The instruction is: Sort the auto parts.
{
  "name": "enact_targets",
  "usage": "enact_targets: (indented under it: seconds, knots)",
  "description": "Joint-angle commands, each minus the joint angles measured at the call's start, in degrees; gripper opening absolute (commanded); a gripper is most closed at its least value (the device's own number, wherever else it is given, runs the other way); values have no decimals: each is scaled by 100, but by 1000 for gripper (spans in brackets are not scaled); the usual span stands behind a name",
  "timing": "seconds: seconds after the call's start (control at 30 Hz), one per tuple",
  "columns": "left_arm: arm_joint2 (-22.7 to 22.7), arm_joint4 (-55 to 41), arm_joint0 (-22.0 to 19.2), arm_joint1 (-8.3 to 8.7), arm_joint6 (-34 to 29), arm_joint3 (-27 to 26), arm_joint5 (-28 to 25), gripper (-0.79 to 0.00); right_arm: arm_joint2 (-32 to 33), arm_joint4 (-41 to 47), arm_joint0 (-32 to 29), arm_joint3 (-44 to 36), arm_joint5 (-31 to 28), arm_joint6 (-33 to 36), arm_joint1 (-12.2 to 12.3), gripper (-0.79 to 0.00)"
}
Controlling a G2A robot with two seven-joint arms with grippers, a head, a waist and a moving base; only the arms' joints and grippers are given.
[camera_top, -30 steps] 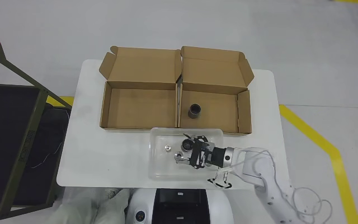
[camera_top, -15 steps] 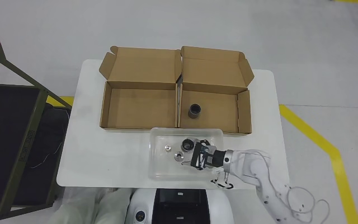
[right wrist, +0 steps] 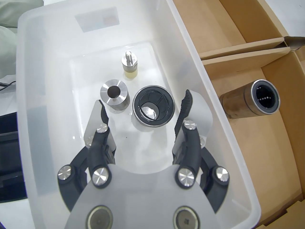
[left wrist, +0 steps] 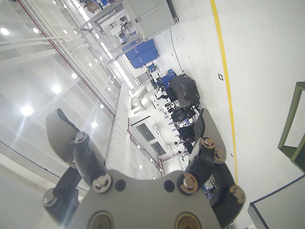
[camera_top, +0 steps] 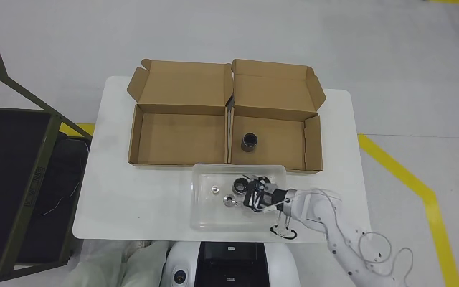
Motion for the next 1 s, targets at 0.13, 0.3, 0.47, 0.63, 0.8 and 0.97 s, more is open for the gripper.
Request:
enact_targets:
  seconds: [0.13,0.3,0.47,0.63,0.8,0.97]
  knots:
    - [0,0,0,0,0,0,0,0,-117,-31,159,269,123,-41,-26,-200]
    - [0,0,0,0,0,0,0,0,-212,-9,262,442,202,-82,-49,-237]
    - [0,0,0,0,0,0,0,0,-292,32,345,583,251,-98,-70,-317]
    - [0,0,0,0,0,0,0,0,-366,98,409,669,277,-119,-89,-305]
    - [0,0,0,0,0,0,0,0,-438,173,491,702,300,-128,-112,-296]
    - [0,0,0,0,0,0,0,0,-512,238,564,809,340,-147,-136,-397]
